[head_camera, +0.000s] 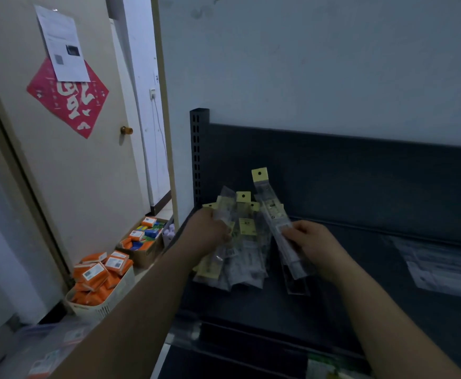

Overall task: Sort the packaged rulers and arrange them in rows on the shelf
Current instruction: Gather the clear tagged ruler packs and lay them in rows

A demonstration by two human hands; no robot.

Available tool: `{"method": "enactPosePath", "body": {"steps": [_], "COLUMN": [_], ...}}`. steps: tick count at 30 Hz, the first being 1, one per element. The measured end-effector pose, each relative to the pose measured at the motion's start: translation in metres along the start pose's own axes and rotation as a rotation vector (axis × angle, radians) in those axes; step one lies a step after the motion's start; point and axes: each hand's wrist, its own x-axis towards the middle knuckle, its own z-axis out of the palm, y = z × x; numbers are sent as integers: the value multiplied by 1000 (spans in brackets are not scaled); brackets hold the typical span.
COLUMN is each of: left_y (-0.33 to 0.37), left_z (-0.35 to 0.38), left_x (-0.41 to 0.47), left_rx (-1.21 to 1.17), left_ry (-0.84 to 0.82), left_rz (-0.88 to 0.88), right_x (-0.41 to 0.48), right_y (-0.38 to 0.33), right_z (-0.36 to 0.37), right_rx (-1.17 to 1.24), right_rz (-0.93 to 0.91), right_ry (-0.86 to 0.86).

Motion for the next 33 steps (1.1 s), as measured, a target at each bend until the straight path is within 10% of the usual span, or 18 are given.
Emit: {"method": "enactPosePath", "body": {"steps": [15,33], "left_y": [15,22], "left_z": [50,60], "left_x": [2,-14], "left_rx": [350,-547], "left_ry": [-29,-137], "left_rz": [159,-153], "right_x": [-4,0], "right_y": [18,9], "right_z": [-24,0], "right_rx": [366,463], "right_rz": [74,86], "right_ry": [-79,-184]}}
